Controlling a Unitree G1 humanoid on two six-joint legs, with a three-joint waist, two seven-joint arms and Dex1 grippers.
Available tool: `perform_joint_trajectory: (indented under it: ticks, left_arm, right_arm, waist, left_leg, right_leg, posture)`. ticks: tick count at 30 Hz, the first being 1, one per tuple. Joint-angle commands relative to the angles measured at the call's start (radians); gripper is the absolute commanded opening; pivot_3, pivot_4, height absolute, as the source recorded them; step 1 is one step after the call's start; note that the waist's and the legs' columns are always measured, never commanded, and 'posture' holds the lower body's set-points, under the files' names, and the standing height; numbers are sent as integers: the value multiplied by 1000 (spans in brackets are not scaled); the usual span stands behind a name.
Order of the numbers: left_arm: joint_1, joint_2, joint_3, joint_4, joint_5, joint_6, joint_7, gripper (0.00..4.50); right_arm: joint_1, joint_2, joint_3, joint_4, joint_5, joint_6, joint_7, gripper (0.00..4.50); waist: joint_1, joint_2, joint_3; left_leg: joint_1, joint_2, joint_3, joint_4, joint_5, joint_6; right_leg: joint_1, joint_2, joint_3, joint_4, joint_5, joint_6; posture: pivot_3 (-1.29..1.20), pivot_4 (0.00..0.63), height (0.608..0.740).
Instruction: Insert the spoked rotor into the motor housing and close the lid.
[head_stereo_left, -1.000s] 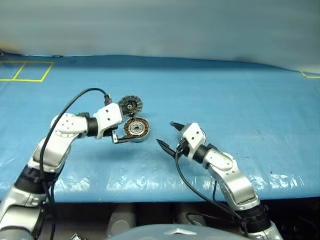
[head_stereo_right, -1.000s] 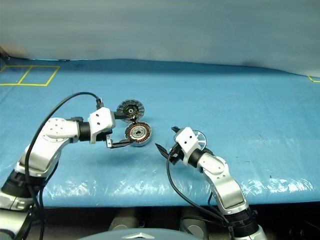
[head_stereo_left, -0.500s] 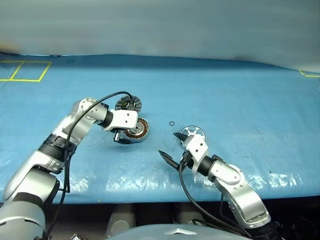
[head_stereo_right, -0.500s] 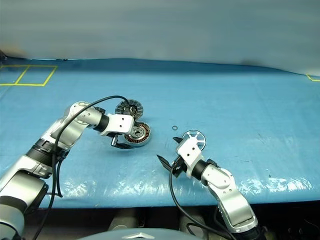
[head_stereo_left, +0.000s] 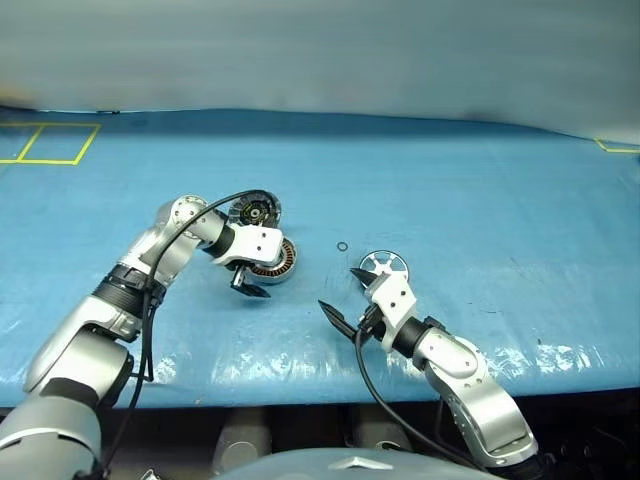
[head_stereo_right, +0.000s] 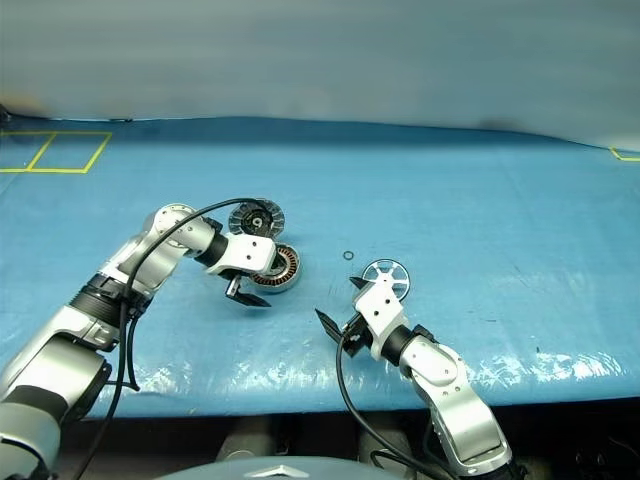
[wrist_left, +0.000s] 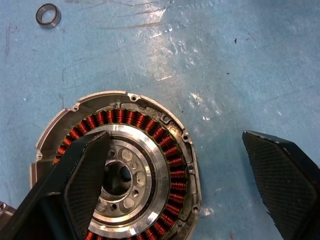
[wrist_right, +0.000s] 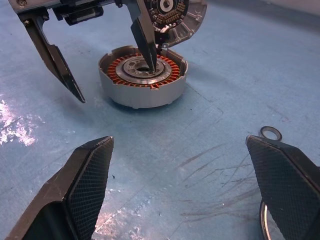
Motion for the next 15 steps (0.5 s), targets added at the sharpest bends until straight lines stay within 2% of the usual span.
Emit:
perform_joint_trajectory:
  ticks: [1, 11, 15]
  left_arm:
    - [-13, 17, 31, 1, 5, -21, 3, 4499]
    - [13, 6, 19, 0, 19, -35, 1, 4499]
    - [11, -5, -16, 37, 98, -65, 50, 4499]
  right_arm:
    - [-4, 10, -1, -19, 2, -7, -10, 4479]
    - [-6, 16, 4, -8, -4, -5, -12, 4479]
    - [-6, 18, 5, -5, -5, -5, -15, 4479]
  waist:
    - [1, 0, 0]
    - [2, 0, 0]
    - [3, 0, 0]
  left_leg:
    - [0, 0, 0, 0, 0, 0]
    - [0, 0, 0, 1, 0, 0]
    - [0, 0, 0, 1, 0, 0]
  right_leg:
    - [0, 0, 0, 0, 0, 0]
    - [0, 0, 0, 0, 1, 0]
    - [0, 0, 0, 0, 2, -1]
  posture:
    - [0, 150, 740]
    - [0, 150, 740]
    - [0, 150, 740]
